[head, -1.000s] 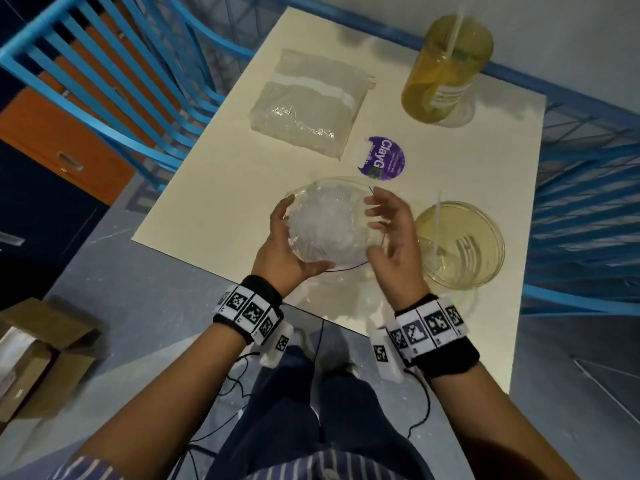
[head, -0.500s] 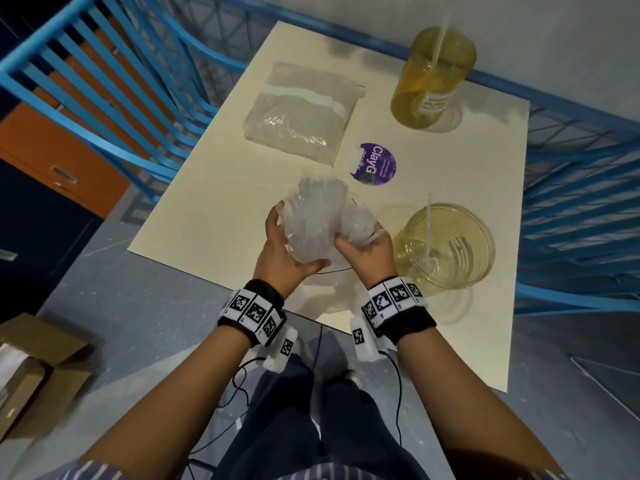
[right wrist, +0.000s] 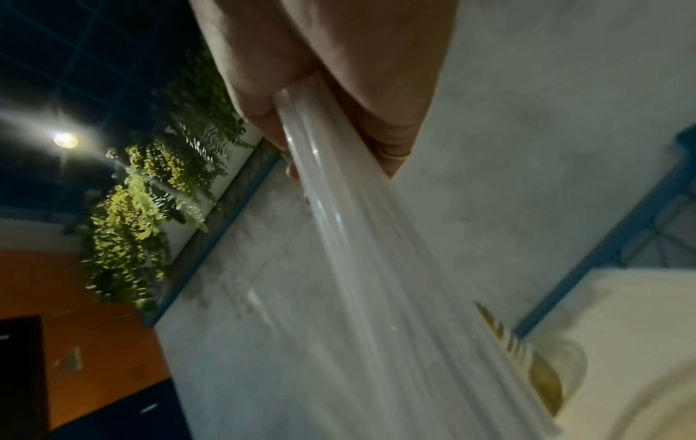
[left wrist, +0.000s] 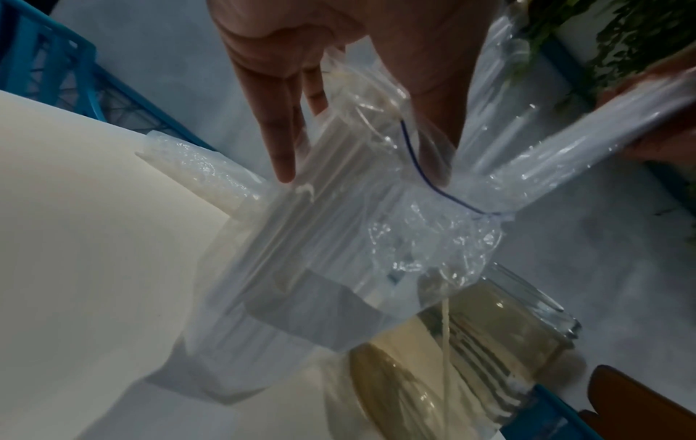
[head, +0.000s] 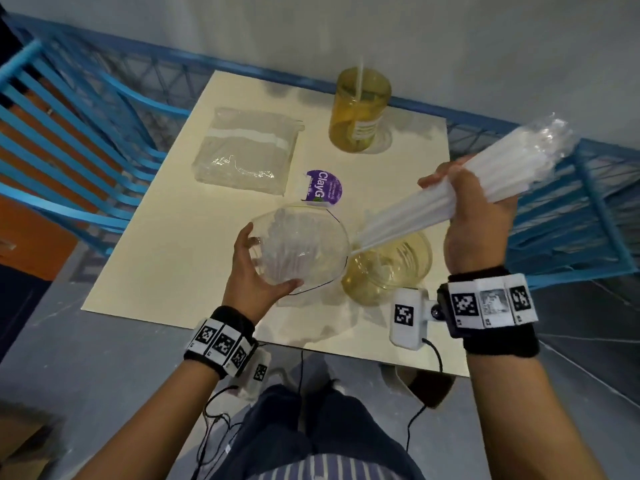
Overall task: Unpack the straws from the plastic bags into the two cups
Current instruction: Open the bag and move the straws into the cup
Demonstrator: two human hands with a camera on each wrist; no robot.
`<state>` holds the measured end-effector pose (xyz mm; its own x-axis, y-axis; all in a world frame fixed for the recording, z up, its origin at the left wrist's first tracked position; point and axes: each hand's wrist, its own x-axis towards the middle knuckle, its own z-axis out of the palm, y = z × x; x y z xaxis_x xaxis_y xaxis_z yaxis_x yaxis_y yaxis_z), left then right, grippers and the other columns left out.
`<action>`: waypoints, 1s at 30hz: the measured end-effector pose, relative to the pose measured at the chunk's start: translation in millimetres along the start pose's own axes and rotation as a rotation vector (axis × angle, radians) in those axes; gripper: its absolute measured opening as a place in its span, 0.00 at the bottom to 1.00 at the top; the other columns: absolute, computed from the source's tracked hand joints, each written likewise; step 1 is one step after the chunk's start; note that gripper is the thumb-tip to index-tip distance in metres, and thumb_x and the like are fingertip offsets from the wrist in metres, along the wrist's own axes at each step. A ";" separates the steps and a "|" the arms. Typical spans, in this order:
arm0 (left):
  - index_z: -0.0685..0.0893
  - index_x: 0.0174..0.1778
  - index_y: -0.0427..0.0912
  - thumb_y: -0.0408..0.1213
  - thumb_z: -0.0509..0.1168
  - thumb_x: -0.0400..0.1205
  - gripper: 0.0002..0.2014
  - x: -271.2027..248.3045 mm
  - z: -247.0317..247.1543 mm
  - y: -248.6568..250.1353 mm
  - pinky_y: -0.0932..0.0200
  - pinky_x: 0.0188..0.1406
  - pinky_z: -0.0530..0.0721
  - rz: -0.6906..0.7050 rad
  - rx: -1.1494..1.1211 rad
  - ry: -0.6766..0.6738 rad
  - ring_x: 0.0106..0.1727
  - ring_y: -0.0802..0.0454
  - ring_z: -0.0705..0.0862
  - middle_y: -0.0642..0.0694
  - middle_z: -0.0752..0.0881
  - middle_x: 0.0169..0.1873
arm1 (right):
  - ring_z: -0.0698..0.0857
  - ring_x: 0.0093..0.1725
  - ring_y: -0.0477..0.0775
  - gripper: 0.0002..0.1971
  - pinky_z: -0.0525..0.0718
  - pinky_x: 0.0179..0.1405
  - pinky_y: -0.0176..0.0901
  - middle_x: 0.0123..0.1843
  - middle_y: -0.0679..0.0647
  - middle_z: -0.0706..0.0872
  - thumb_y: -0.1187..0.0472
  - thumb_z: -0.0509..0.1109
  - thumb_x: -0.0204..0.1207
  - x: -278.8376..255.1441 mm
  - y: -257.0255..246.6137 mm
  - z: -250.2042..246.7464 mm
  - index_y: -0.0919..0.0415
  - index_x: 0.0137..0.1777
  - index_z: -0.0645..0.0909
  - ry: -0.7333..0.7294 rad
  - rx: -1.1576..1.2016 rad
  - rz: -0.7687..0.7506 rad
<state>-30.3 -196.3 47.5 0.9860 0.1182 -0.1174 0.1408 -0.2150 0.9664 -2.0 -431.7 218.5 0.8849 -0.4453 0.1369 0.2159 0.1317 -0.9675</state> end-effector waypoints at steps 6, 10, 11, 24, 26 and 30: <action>0.55 0.75 0.57 0.29 0.83 0.56 0.58 -5.5 21.3 1.6 0.50 0.54 0.83 -0.008 -0.013 0.074 0.56 0.58 0.78 0.70 0.68 0.57 | 0.85 0.35 0.35 0.08 0.84 0.44 0.32 0.30 0.40 0.87 0.78 0.69 0.70 19.4 29.6 -41.1 0.64 0.38 0.80 0.127 -0.125 0.051; 0.55 0.75 0.59 0.31 0.84 0.55 0.58 -10.6 25.0 3.7 0.46 0.57 0.83 -0.027 -0.008 0.128 0.59 0.50 0.78 0.58 0.69 0.60 | 0.86 0.54 0.43 0.27 0.82 0.57 0.38 0.58 0.56 0.86 0.67 0.79 0.66 17.5 97.3 -62.0 0.66 0.65 0.75 -0.071 -0.398 0.302; 0.56 0.75 0.59 0.31 0.84 0.55 0.58 -11.4 25.4 3.7 0.45 0.58 0.83 -0.035 -0.002 0.141 0.59 0.50 0.77 0.55 0.68 0.62 | 0.82 0.63 0.48 0.36 0.79 0.64 0.42 0.66 0.57 0.81 0.64 0.82 0.63 16.9 107.7 -66.6 0.64 0.71 0.71 -0.145 -0.489 0.341; 0.56 0.74 0.61 0.42 0.84 0.50 0.59 -12.6 15.4 -1.9 0.49 0.60 0.82 -0.041 -0.042 0.145 0.60 0.72 0.76 0.50 0.69 0.68 | 0.74 0.72 0.47 0.41 0.73 0.76 0.48 0.75 0.51 0.71 0.64 0.82 0.60 -40.3 115.0 -12.6 0.47 0.71 0.65 -0.626 -0.327 0.209; 0.55 0.72 0.66 0.47 0.82 0.49 0.58 -12.1 14.1 -3.1 0.58 0.58 0.80 -0.049 -0.050 0.143 0.59 0.78 0.75 0.50 0.70 0.67 | 0.73 0.73 0.50 0.42 0.71 0.77 0.54 0.74 0.48 0.71 0.66 0.81 0.60 -45.6 131.6 -2.0 0.41 0.70 0.64 -0.621 -0.337 0.261; 0.53 0.65 0.76 0.34 0.84 0.54 0.57 -12.0 9.7 -10.8 0.72 0.53 0.77 -0.068 -0.035 0.098 0.60 0.71 0.76 0.54 0.74 0.62 | 0.74 0.72 0.51 0.41 0.73 0.75 0.55 0.72 0.49 0.75 0.60 0.80 0.61 -50.7 157.3 19.6 0.46 0.73 0.66 -0.621 -0.413 0.308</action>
<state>-42.8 -204.8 36.2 0.9606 0.2260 -0.1620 0.2025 -0.1691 0.9646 -4.8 -371.0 63.6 0.9738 0.1475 -0.1731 -0.1376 -0.2243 -0.9648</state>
